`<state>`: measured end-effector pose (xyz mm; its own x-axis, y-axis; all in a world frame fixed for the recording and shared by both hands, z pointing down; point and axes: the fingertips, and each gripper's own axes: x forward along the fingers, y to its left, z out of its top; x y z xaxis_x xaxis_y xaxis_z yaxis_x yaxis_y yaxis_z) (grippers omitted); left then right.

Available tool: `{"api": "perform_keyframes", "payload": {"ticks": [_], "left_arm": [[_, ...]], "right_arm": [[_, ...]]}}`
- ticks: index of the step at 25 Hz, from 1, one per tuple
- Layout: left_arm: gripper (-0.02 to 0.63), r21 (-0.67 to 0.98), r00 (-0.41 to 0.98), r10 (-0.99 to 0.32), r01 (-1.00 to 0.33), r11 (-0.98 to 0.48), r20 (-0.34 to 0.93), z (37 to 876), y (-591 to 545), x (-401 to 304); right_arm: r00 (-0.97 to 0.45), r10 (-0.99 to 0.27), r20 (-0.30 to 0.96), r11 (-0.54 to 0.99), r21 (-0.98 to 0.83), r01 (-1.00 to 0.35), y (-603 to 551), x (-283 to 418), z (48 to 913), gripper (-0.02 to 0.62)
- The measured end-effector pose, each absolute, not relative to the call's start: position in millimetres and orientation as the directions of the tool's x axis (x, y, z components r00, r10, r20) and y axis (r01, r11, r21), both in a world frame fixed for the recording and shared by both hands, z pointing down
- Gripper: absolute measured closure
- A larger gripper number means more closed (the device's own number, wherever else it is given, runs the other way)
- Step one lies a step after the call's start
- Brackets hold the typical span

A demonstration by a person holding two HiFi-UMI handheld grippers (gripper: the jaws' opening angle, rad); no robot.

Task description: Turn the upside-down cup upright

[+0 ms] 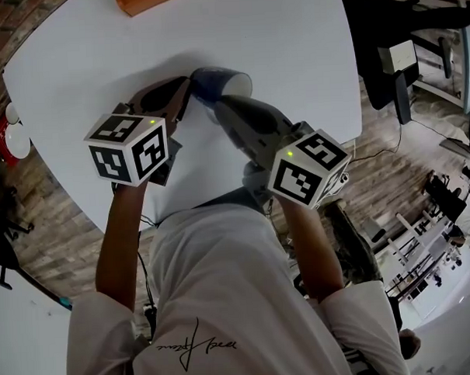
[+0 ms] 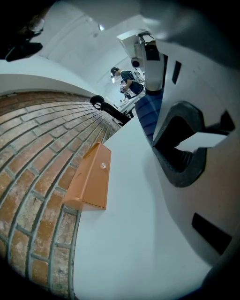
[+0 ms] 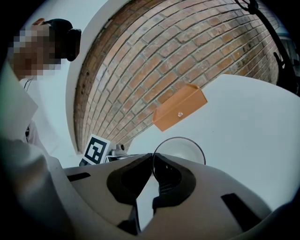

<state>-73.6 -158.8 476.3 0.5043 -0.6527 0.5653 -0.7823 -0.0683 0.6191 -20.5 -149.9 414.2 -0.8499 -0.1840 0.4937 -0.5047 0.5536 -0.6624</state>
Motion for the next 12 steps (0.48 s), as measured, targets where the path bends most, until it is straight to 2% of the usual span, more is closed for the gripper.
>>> {"api": "perform_keyframes", "payload": {"ticks": [12], "left_arm": [[0.597, 0.625, 0.505, -0.653, -0.778, -0.063, 0.564, 478.2, -157.7, -74.2]], "right_arm": [[-0.845, -0.17, 0.507, 0.578, -0.644, -0.502, -151.4, -27.3, 413.4, 0.572]]}}
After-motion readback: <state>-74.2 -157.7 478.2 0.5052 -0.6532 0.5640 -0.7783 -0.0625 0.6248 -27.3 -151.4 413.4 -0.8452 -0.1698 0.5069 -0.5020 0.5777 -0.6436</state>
